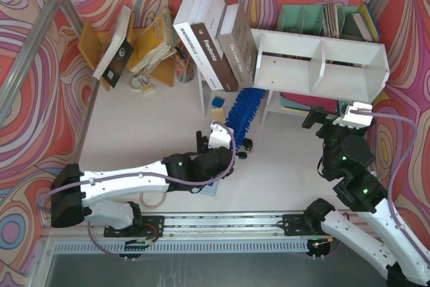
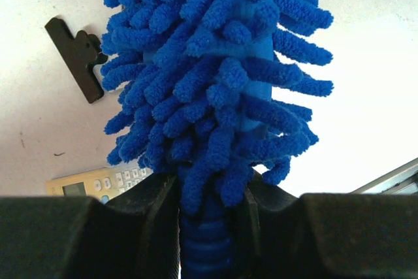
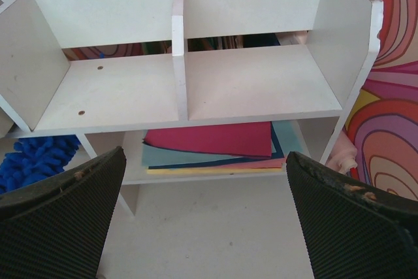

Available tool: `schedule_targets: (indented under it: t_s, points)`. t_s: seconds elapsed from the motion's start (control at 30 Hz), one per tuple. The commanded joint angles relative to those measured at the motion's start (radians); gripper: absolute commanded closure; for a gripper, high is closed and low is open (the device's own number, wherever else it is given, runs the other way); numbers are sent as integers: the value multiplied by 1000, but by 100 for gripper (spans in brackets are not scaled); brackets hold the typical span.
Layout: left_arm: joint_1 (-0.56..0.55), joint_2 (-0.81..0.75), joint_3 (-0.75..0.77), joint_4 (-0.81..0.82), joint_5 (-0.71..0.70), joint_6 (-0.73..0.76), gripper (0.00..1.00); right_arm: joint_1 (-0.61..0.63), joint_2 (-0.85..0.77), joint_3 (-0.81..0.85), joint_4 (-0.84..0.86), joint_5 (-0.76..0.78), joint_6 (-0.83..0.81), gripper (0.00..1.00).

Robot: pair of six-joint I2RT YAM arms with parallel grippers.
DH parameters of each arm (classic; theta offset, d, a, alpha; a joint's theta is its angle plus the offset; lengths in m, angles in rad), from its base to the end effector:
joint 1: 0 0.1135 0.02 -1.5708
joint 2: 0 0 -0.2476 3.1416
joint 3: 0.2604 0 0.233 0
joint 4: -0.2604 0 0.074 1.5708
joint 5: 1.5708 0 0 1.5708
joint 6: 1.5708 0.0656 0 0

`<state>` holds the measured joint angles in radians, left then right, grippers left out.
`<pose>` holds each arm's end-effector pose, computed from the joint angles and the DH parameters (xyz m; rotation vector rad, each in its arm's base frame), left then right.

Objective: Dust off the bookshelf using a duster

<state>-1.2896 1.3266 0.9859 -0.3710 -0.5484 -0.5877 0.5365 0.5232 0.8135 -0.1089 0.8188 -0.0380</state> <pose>0.1136 -0.2699 0.2502 0.4853 2.1419 -0.4429 0.1284 0.0206 0.3806 0.2778 1.4223 -0.1600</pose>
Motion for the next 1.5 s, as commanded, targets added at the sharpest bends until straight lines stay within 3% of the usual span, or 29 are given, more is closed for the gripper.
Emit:
schedule_targets:
  t_s: [0.0,0.4,0.57,0.97,1.13,1.47]
  points:
    - [-14,-90,-32,65,-87,6,100,0,-5,-5,38,13,-14,1]
    - [-13,-448,-197,-153,-382,-158,100,1,4,-2,37,14,-14,1]
    - [-9,-517,-230,-232,-467,-217,100,0,0,-3,35,15,-12,1]
    - [-2,-374,-210,-14,-312,-116,100,0,-1,-2,31,16,-9,1]
    - [-2,-344,-199,144,-154,-31,100,0,-9,-5,28,16,-8,1]
    - [-5,-107,-71,212,42,27,100,0,-12,-8,29,15,-8,1]
